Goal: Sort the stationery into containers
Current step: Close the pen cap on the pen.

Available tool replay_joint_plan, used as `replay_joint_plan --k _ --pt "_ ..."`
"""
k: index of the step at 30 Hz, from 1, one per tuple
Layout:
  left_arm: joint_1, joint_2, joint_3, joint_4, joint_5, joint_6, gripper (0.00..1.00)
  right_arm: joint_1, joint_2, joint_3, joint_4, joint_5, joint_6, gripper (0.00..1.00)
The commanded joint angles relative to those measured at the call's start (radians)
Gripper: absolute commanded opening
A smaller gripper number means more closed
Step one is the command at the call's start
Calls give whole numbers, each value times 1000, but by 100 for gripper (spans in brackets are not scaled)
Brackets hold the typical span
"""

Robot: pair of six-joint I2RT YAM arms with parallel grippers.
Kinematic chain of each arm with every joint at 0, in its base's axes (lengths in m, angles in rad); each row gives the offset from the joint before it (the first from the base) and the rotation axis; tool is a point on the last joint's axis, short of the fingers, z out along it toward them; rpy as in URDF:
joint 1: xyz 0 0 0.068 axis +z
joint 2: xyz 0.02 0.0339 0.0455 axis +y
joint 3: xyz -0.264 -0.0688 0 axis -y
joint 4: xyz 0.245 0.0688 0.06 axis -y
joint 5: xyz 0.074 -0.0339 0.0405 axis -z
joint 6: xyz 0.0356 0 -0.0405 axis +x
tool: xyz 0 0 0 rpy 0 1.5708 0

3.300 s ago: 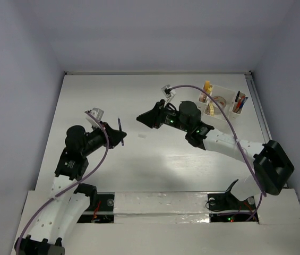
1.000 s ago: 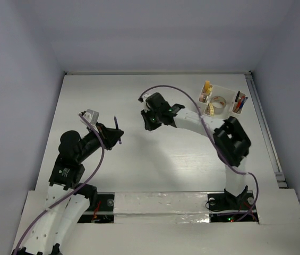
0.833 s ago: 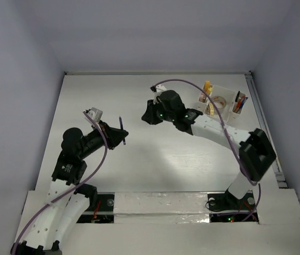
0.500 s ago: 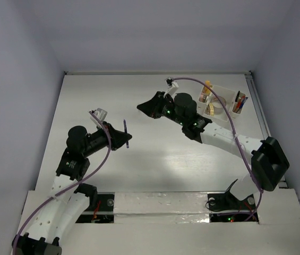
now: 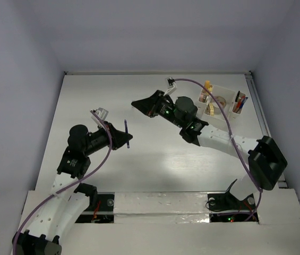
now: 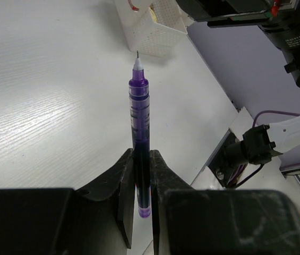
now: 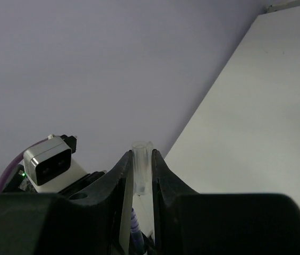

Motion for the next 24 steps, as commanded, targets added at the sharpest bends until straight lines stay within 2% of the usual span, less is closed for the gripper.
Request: replay_joint_plan --k 1,24 --pt "5 -6 -6 53 18 -6 0 21 19 67 73 -15 -3 0" --pt "5 -11 -6 54 21 -3 0 92 70 139 -48 10 -124 0"
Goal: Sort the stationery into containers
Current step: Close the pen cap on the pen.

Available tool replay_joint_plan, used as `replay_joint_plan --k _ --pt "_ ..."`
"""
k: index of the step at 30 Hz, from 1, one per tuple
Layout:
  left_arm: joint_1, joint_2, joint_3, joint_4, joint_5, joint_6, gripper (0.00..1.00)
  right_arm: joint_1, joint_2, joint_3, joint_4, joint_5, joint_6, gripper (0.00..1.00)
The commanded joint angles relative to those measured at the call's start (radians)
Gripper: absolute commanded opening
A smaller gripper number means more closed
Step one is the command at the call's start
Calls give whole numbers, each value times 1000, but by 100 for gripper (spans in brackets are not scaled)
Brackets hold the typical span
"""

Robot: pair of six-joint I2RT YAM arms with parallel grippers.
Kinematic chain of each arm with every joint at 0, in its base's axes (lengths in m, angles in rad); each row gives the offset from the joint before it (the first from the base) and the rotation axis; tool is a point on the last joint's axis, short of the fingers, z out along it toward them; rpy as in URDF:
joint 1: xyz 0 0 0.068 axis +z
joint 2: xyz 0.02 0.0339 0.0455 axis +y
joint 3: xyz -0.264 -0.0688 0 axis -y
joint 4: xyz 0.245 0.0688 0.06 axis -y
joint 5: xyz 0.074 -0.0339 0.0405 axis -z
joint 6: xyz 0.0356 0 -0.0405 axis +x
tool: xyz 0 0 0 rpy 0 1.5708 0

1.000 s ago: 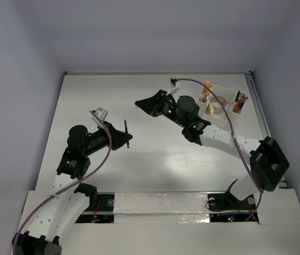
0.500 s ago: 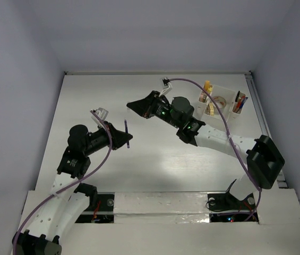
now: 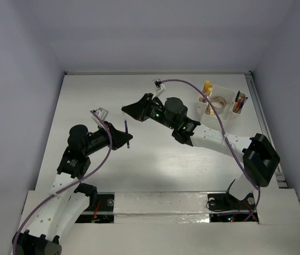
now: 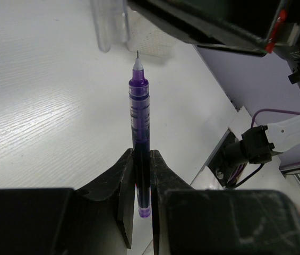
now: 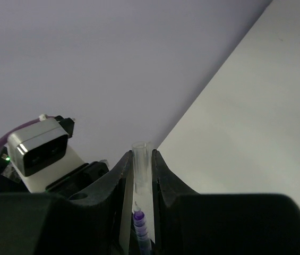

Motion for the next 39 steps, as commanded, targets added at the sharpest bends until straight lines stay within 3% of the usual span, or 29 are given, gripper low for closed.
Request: replay_joint_plan --k 1,39 --pt "5 -12 -4 51 15 -3 0 10 4 41 0 13 -31 0" --pt "5 -15 -6 48 0 -4 0 10 -57 16 3 13 -86 0"
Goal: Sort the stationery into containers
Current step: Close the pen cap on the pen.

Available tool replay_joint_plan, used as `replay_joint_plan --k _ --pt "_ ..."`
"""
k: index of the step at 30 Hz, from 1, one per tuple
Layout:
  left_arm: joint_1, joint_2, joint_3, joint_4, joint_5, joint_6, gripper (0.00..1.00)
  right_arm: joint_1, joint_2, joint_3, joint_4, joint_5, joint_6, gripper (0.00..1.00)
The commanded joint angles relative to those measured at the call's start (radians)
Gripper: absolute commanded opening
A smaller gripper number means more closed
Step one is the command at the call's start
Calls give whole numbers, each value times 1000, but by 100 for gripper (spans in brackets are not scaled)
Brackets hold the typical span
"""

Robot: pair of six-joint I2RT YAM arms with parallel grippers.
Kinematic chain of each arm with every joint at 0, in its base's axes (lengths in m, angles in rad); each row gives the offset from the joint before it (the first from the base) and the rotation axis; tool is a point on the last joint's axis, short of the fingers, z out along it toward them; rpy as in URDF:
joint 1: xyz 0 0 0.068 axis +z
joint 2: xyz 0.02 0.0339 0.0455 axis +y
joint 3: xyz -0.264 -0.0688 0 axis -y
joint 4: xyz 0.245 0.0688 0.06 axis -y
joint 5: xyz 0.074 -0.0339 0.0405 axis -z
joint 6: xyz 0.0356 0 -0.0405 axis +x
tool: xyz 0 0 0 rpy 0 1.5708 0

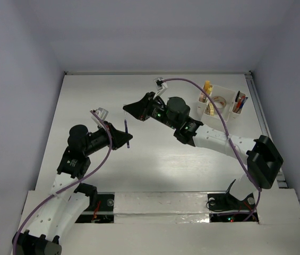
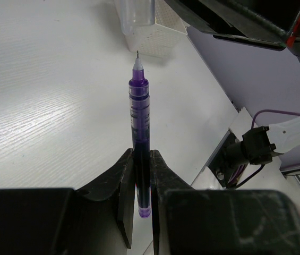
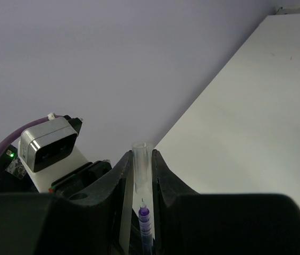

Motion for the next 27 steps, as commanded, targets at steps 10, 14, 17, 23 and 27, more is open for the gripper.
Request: replay_joint_plan --k 10,14,17,23,27 --pt "5 -19 -4 45 -4 -3 0 8 -7 19 26 -37 -9 0" --pt "5 -19 -4 42 -10 -3 0 8 -4 13 24 -46 -9 0" --pt "5 -20 -4 42 -12 -4 0 17 -6 7 24 -43 -11 0" --pt "5 -19 -4 44 -12 -4 0 17 3 10 12 -48 -16 0" --pt "5 -19 -6 48 -4 -6 0 17 20 26 5 -54 -16 0"
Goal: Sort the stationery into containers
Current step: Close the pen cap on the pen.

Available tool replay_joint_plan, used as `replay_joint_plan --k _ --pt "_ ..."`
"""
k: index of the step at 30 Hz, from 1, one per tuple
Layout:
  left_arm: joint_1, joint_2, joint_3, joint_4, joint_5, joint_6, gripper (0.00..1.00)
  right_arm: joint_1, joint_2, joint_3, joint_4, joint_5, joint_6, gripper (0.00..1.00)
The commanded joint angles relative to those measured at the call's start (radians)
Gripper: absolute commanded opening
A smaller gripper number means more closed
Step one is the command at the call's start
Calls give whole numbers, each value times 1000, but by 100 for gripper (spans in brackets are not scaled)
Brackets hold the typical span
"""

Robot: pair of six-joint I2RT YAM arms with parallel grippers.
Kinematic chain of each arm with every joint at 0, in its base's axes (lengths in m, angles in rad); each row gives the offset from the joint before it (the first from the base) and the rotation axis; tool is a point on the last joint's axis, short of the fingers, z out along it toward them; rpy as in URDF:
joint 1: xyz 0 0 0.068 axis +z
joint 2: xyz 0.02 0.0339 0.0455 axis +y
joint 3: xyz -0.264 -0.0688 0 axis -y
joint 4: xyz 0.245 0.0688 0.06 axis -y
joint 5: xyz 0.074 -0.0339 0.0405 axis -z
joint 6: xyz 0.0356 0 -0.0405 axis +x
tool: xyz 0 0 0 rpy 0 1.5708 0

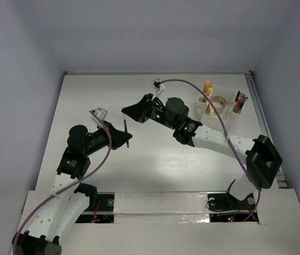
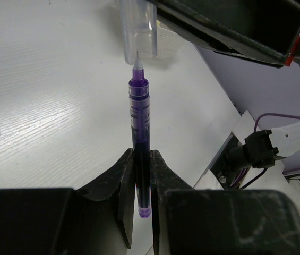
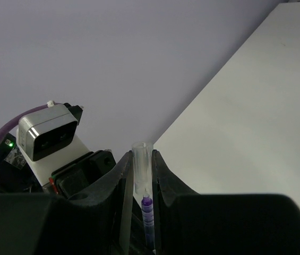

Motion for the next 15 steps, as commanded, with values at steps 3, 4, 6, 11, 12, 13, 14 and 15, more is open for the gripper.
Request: replay_joint_plan --k 3,4,6,11,12,13,14,15 --pt "5 -13 -6 46 13 -6 0 10 23 33 5 -21 -15 0" --pt "5 -13 -7 46 12 -6 0 10 23 33 5 -21 -17 0" --pt "5 -16 -7 45 9 -6 0 10 22 32 3 -20 -20 0" --pt "5 -20 -4 42 1 -4 0 10 11 19 2 -15 -24 0" --pt "5 -20 -6 42 0 -4 0 19 8 18 0 -15 -26 0" --pt "5 -20 -4 40 -3 -6 0 19 6 15 -1 -15 -27 0" --pt "5 -22 -3 39 -7 -4 0 19 3 15 -4 -18 -27 0" --pt "5 -23 -3 37 -11 -4 0 19 3 12 -7 -21 -29 0"
